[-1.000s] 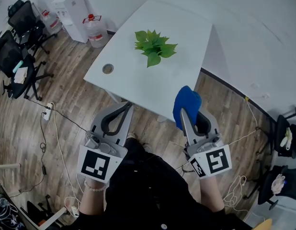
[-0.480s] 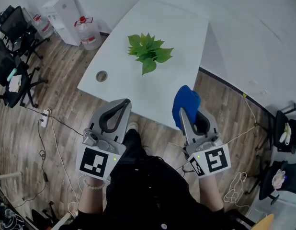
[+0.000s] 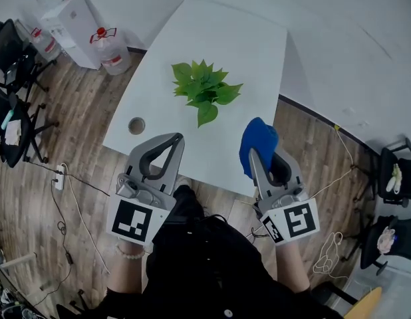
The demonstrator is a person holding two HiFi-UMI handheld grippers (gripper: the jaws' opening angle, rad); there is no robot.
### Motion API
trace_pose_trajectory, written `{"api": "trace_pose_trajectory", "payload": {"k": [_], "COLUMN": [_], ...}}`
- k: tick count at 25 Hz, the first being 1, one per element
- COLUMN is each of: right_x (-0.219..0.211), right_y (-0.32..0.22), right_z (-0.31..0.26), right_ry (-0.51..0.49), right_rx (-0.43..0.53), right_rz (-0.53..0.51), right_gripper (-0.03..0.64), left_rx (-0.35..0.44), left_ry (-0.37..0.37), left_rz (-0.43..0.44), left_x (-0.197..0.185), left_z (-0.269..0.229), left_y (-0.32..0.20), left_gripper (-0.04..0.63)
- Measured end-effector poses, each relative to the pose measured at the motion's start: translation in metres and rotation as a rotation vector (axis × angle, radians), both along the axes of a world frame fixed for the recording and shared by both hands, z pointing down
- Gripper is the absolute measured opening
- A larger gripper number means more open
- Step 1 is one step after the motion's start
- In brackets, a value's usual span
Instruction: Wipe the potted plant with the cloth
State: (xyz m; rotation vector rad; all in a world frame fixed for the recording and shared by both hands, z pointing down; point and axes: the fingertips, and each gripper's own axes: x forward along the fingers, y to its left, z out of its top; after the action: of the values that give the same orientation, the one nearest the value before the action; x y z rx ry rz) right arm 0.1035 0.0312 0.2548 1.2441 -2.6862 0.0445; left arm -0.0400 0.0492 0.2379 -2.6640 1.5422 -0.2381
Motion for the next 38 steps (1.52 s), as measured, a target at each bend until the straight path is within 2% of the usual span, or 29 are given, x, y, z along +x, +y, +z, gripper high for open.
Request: {"api": "trace_pose_trajectory", "payload": {"k": [16,23,29,32,35,38], "right_x": [-0.036,-0.049,-0.054,-0.056,-0.054,-0.050], "right_y": [-0.083,-0.102,-0.109,-0.111,-0.112,-0.115], "right_z": [0.028,0.038,0.048,0.053,0.059,0.069], "right_ry": [0.040,0.024,0.040,0.051,0.061,0.071], "right_rx": [-0.089,-0.123,-0.153,-0.164,-0.179,-0.196], "right_rz": [0.160,0.204,0.223,0.223,0.222,0.224], "right_gripper": [0.095,0.095,0.095,0.095,0.095,0.095], "left_rx": [-0.086,-0.122,-0.166,-0.186,-0.150,-0.168], "left_ry": [0.039,0.046,0.057,0.053,0.000,-0.020], "left_rz": [0.118,0.166,0.170,0.188,0.247,0.266], "left_x": [-0.048,-0.058,-0.068,-0.068,-0.063,-0.059], "left_z": [0.036,0.054,0.071,0.084,0.099,0.112], "left_y": [-0.108,-0.128,-0.137,-0.138,-0.140,-0.140], "left_gripper": [0.014,0.014,0.018,0.077,0.137,0.183]}}
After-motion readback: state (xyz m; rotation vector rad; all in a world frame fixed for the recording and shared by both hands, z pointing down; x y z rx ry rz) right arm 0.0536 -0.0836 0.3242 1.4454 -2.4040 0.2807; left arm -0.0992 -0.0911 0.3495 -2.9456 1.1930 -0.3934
